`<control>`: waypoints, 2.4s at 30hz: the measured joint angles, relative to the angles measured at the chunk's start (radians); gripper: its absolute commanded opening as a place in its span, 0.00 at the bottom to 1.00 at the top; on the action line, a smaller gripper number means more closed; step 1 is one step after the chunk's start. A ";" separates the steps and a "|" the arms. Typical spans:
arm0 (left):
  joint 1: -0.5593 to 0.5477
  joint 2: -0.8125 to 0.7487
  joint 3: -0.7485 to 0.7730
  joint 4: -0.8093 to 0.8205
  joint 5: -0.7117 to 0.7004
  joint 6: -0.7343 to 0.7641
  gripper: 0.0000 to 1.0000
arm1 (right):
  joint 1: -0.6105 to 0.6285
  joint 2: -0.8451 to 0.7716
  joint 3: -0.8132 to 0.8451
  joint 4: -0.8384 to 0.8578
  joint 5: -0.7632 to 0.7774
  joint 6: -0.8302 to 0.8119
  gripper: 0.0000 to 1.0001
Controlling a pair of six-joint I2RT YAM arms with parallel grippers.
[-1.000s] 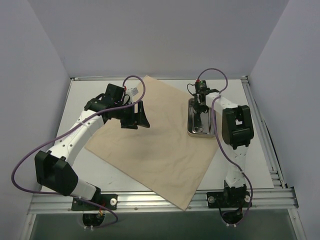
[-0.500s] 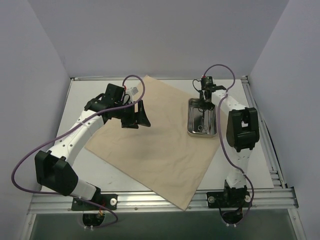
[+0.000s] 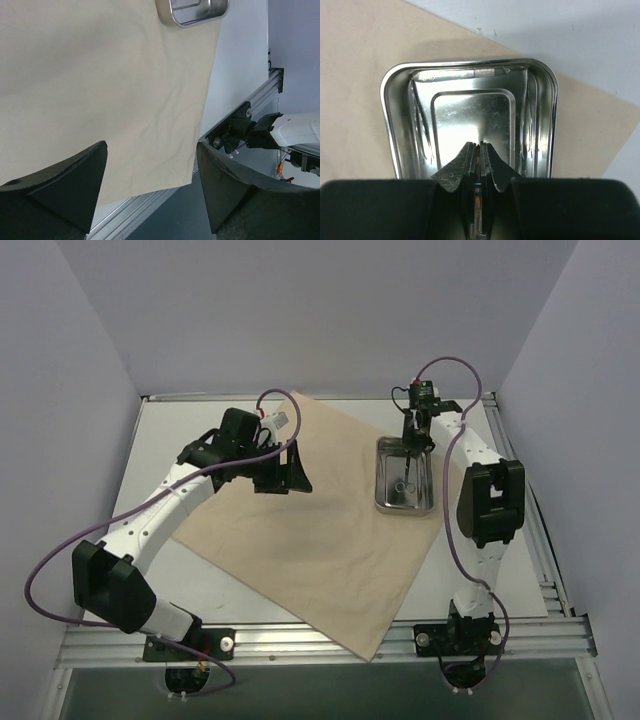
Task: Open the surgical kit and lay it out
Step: Pick up the medical item from the container, then place the medical item in the surgical kit.
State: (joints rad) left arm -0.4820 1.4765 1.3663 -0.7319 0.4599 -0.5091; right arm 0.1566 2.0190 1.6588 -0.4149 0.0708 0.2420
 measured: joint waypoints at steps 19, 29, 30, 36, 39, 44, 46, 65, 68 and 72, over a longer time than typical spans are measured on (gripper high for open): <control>-0.169 0.173 0.014 0.262 -0.015 -0.039 0.78 | 0.096 -0.292 -0.003 -0.108 -0.184 0.204 0.00; -0.200 0.199 0.027 0.373 0.011 -0.102 0.74 | 0.184 -0.352 -0.103 -0.105 -0.225 0.285 0.00; -0.202 0.200 0.028 0.383 0.013 -0.109 0.74 | 0.186 -0.356 -0.110 -0.105 -0.227 0.290 0.00; -0.229 0.209 0.028 0.409 0.017 -0.134 0.70 | 0.204 -0.373 -0.115 -0.103 -0.232 0.312 0.00; -0.240 0.209 0.028 0.423 0.018 -0.143 0.67 | 0.216 -0.386 -0.115 -0.100 -0.233 0.321 0.00; -0.244 0.209 0.028 0.438 0.018 -0.161 0.57 | 0.236 -0.396 -0.116 -0.094 -0.233 0.335 0.00; -0.244 0.209 0.028 0.438 0.018 -0.164 0.55 | 0.238 -0.398 -0.120 -0.088 -0.233 0.338 0.00; -0.252 0.233 0.026 0.431 0.021 -0.169 0.38 | 0.252 -0.410 -0.132 -0.082 -0.233 0.350 0.00; -0.253 0.240 0.026 0.427 0.028 -0.167 0.27 | 0.252 -0.410 -0.132 -0.082 -0.233 0.354 0.00; -0.253 0.259 0.027 0.412 0.035 -0.163 0.03 | 0.252 -0.410 -0.132 -0.082 -0.237 0.357 0.00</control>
State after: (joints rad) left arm -0.7345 1.7351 1.3930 -0.3202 0.4946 -0.6724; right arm 0.4088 1.6089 1.5272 -0.4965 -0.1658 0.5991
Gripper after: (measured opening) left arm 0.140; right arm 0.046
